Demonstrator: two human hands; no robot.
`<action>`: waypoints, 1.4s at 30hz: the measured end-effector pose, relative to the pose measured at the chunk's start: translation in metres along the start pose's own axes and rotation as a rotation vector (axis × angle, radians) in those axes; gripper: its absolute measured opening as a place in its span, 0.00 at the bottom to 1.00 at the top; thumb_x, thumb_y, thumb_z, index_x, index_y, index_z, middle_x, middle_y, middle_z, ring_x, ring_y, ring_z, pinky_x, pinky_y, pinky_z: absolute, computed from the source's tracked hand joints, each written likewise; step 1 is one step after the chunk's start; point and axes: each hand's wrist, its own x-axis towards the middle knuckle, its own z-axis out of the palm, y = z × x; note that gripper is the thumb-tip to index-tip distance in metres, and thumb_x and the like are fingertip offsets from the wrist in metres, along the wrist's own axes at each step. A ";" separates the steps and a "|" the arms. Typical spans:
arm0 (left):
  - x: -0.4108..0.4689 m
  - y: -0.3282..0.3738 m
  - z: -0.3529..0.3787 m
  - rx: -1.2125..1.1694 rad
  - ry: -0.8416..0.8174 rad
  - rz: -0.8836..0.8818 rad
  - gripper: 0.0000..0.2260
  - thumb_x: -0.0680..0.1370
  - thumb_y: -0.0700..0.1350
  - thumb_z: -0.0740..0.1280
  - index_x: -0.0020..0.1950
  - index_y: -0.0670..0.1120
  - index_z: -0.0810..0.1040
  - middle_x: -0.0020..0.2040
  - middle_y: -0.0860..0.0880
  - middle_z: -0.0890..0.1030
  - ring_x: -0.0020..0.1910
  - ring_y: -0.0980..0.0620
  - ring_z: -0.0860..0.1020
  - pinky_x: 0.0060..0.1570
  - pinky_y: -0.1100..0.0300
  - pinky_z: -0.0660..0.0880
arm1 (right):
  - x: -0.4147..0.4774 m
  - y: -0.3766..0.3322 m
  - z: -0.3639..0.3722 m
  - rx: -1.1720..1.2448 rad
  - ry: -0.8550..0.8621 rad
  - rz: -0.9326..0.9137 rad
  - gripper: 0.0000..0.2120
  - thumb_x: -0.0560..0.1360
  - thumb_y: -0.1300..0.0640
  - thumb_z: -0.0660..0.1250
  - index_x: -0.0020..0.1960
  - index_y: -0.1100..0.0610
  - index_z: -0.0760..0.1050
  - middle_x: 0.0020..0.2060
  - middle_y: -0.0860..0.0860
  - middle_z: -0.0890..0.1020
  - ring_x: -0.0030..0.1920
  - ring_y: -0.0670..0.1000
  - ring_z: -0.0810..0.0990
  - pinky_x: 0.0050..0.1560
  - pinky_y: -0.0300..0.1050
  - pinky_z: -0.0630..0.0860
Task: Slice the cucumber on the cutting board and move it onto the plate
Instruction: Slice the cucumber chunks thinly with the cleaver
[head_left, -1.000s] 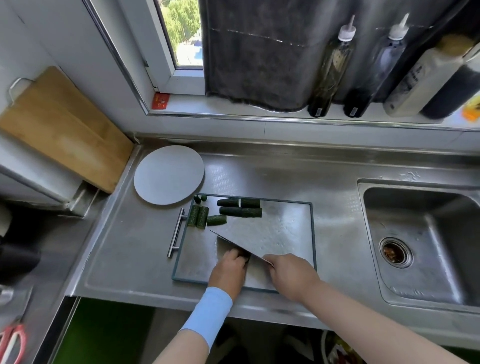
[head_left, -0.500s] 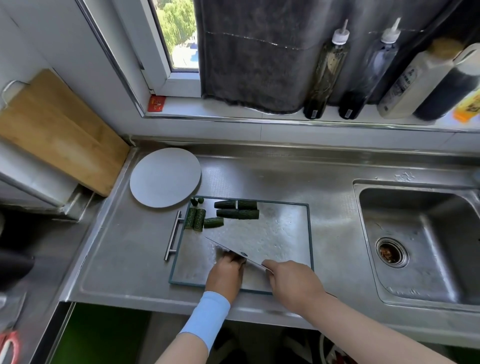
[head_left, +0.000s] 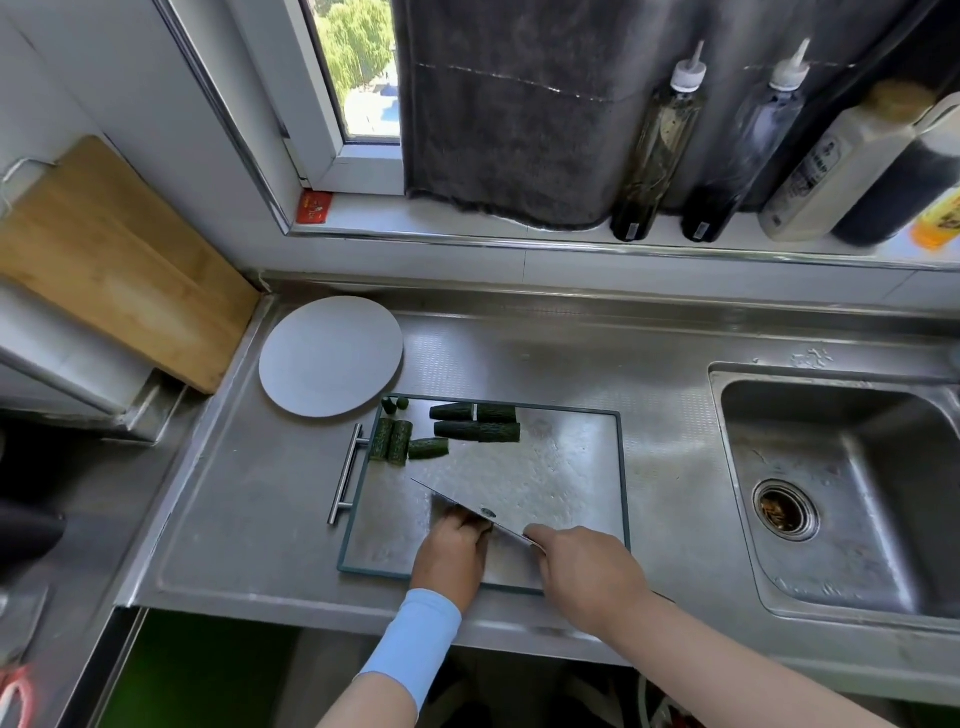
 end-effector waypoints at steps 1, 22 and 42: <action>0.000 -0.001 0.000 -0.005 0.007 0.001 0.09 0.65 0.37 0.78 0.42 0.47 0.85 0.43 0.47 0.82 0.37 0.45 0.80 0.33 0.59 0.78 | 0.000 0.000 0.000 0.006 -0.002 0.002 0.12 0.81 0.56 0.53 0.59 0.49 0.74 0.42 0.53 0.82 0.39 0.58 0.77 0.36 0.48 0.68; -0.002 -0.006 0.005 -0.018 0.019 -0.018 0.06 0.67 0.38 0.77 0.42 0.47 0.85 0.42 0.46 0.82 0.36 0.45 0.80 0.32 0.57 0.78 | 0.007 0.002 0.009 0.047 -0.024 -0.013 0.13 0.82 0.54 0.52 0.62 0.49 0.72 0.42 0.54 0.82 0.41 0.59 0.78 0.41 0.50 0.74; -0.002 -0.010 0.009 -0.064 0.082 0.000 0.08 0.66 0.37 0.78 0.43 0.45 0.85 0.42 0.48 0.81 0.40 0.49 0.79 0.32 0.59 0.77 | 0.026 -0.010 0.009 0.065 -0.082 0.038 0.14 0.82 0.56 0.52 0.64 0.51 0.72 0.44 0.56 0.81 0.43 0.59 0.79 0.44 0.52 0.76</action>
